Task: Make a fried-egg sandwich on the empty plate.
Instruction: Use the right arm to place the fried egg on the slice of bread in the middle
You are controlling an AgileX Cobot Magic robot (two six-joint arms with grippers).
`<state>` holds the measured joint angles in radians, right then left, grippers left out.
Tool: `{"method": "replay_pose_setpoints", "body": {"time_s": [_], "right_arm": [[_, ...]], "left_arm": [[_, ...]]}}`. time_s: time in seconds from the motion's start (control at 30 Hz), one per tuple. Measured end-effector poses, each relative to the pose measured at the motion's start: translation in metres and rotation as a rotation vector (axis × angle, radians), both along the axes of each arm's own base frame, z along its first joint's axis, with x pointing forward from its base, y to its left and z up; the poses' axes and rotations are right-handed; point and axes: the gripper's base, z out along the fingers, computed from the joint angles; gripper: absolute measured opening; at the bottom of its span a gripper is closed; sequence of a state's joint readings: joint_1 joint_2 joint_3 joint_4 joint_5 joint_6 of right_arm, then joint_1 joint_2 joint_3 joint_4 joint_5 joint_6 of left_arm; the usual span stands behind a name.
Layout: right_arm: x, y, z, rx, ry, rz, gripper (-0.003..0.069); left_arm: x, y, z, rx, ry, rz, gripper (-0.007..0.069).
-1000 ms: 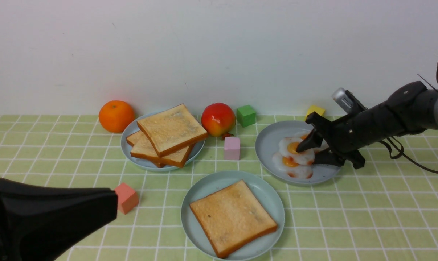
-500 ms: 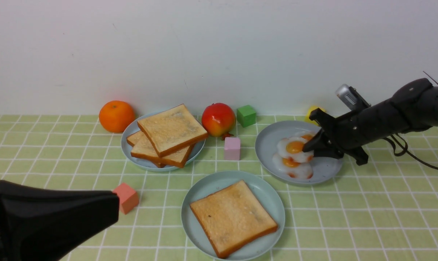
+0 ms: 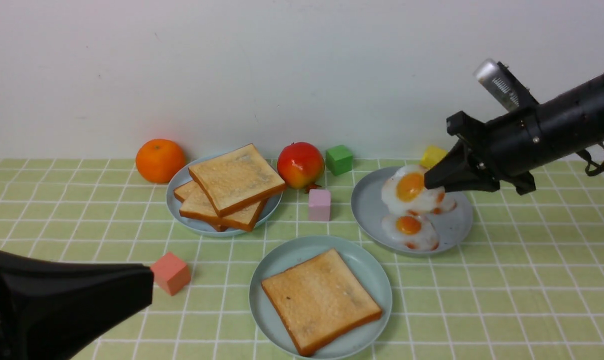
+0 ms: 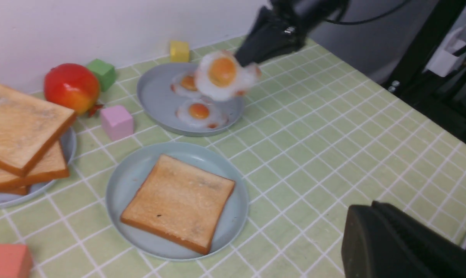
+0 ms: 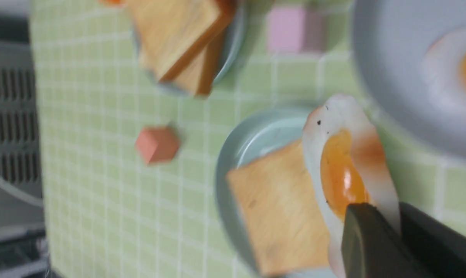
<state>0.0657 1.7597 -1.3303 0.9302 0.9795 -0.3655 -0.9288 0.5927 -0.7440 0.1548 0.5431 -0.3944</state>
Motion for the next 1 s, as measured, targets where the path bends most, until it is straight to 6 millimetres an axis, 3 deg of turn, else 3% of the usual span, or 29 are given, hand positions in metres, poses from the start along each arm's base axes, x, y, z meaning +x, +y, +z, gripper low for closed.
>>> {"method": "replay_pose_setpoints", "body": {"time_s": [0.07, 0.1, 0.13, 0.27, 0.57, 0.9, 1.0], "right_arm": [[-0.028, 0.017, -0.007, 0.026, 0.017, 0.038, 0.0074], [-0.029, 0.019, -0.004, 0.030, 0.007, 0.041, 0.0074], [-0.045, 0.031, -0.015, 0.050, 0.022, 0.061, 0.0073], [-0.064, 0.058, -0.040, 0.090, 0.040, 0.070, 0.0073], [-0.058, 0.095, -0.089, 0.149, 0.136, 0.046, 0.0073], [-0.046, 0.097, -0.113, 0.162, 0.158, -0.040, 0.0073], [-0.045, 0.096, -0.117, 0.153, 0.163, -0.050, 0.0103]], "left_arm": [[0.001, 0.002, -0.001, 0.013, -0.002, 0.020, -0.0003], [0.002, 0.002, -0.001, 0.014, -0.003, 0.025, -0.0003], [0.002, 0.003, -0.001, 0.015, -0.003, 0.037, -0.0003], [0.004, 0.004, -0.001, 0.022, -0.006, 0.061, -0.0001], [0.004, 0.005, -0.001, 0.024, -0.003, 0.066, 0.0005], [0.004, 0.005, -0.002, 0.024, 0.000, 0.067, 0.0006], [0.004, 0.005, -0.002, 0.024, 0.000, 0.067, 0.0006]]}}
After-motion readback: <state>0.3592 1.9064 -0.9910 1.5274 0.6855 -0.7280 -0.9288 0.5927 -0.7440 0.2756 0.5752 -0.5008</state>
